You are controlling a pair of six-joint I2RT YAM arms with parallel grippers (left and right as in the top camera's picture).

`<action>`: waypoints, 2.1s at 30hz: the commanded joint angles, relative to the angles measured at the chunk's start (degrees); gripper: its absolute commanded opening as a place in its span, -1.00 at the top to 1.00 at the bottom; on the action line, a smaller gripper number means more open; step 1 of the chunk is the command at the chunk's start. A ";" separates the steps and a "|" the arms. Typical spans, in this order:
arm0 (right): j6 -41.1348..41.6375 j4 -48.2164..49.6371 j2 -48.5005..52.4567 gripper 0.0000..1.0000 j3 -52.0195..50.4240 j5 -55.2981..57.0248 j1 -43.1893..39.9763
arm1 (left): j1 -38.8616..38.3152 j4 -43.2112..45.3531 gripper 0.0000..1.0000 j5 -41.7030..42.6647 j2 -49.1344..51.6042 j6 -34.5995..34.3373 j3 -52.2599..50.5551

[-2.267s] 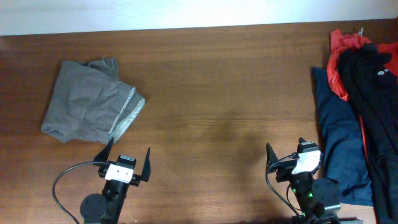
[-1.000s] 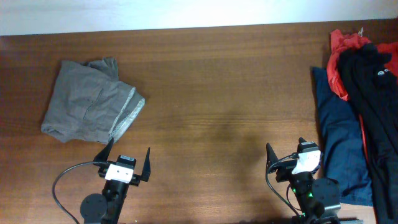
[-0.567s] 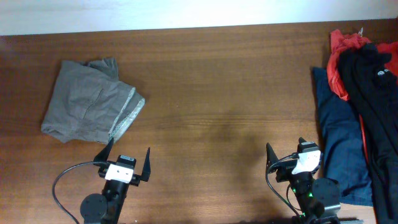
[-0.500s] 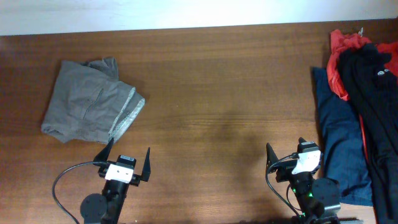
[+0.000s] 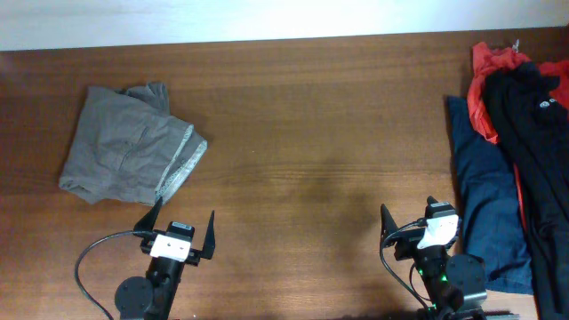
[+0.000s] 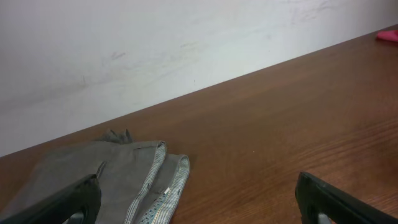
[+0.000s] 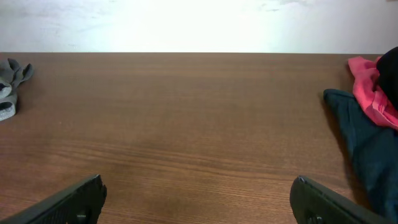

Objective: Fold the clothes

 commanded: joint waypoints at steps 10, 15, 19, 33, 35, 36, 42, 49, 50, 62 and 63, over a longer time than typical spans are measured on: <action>0.90 2.58 -0.31 -0.97 -0.37 -3.26 -0.33 | -0.33 0.42 -0.99 -0.15 -0.44 0.07 -0.44; 0.90 10.80 -0.31 -0.98 -0.37 -16.87 -0.33 | -0.35 0.52 -0.99 5.35 -0.37 -6.78 -0.42; 5.35 22.18 -0.31 -0.98 -0.24 -22.36 -0.35 | -0.33 5.40 -0.99 13.66 -0.37 -9.29 -0.09; 5.66 -4.04 36.15 -0.97 34.40 -16.48 -0.44 | -0.33 -14.84 -0.99 6.78 28.98 -14.32 32.65; 1.68 -13.60 46.77 -0.97 45.33 -14.23 -0.44 | -0.33 -19.47 -0.99 8.79 39.26 -14.32 41.83; 1.36 -16.26 49.68 -0.97 48.41 -14.23 -0.44 | -0.33 -20.26 -0.99 10.34 42.16 -14.29 44.57; 1.81 -33.88 67.60 -0.97 64.22 -15.54 -0.44 | -0.33 -20.79 -0.99 14.86 53.94 -14.38 57.68; 6.97 -42.95 82.60 -0.97 76.85 -4.50 -4.15 | -0.33 -26.91 -0.99 8.39 59.60 -13.51 59.65; 6.95 -44.02 84.19 -0.97 78.97 -3.30 -5.14 | -0.33 -29.00 -0.99 7.34 60.59 -13.49 59.78; 20.96 -36.54 112.74 -1.00 105.39 -1.99 -32.24 | -0.33 -31.87 -0.99 6.91 69.66 -13.46 59.87; 21.94 -34.07 114.62 -1.00 105.37 -3.30 -33.79 | -0.33 -31.32 -0.99 6.91 69.66 -13.46 59.87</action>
